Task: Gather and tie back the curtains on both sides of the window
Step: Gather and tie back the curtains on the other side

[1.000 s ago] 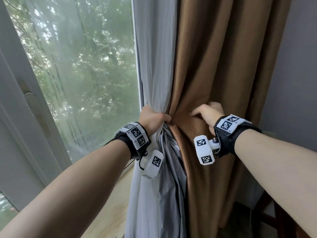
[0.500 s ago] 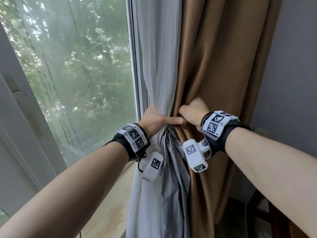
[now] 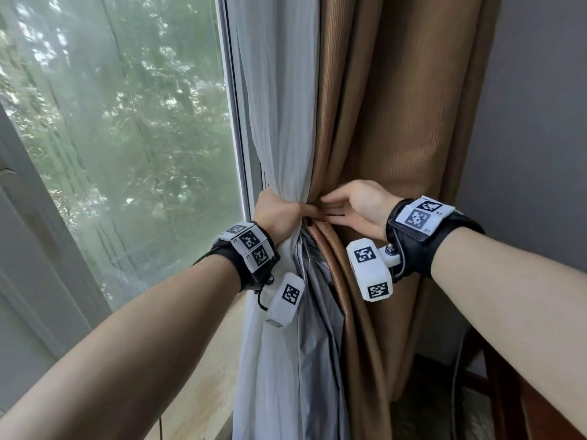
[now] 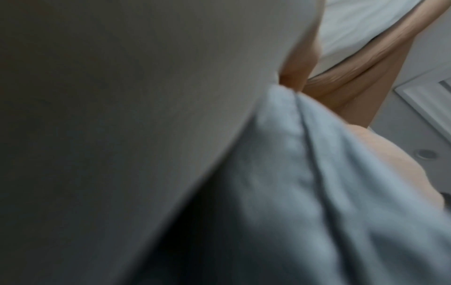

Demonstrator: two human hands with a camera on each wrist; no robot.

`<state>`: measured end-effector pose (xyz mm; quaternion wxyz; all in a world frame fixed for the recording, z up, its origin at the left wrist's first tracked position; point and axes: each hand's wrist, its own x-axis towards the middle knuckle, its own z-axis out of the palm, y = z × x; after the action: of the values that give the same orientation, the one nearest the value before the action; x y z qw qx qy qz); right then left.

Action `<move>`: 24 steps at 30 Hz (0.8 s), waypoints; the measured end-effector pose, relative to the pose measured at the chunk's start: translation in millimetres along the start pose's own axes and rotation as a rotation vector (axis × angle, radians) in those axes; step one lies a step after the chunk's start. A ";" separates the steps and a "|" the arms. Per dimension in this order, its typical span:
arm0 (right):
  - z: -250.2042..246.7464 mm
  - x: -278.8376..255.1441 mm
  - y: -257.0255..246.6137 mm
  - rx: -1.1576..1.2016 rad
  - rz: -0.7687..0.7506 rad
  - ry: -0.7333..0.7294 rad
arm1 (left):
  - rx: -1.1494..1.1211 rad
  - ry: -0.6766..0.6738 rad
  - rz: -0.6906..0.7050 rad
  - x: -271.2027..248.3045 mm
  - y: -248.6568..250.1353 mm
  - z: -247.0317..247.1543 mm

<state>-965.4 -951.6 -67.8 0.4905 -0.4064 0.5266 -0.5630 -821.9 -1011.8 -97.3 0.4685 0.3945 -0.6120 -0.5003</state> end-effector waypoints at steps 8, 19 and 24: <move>12.6 -6.8 -9.1 -0.349 -0.102 0.196 | 0.031 0.011 0.013 1.9 -1.2 -1.9; 8.8 -1.9 -4.4 -0.434 -0.136 0.101 | 0.039 0.001 0.010 1.6 -2.8 -16.3; 5.3 1.3 -2.0 -0.472 -0.157 0.130 | -0.023 -0.124 0.026 -5.1 -0.3 -12.3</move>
<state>-960.7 -954.0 -65.3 0.3021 -0.5122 0.6405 -0.4859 -808.7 -1010.0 -97.8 0.4407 0.3495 -0.6390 -0.5247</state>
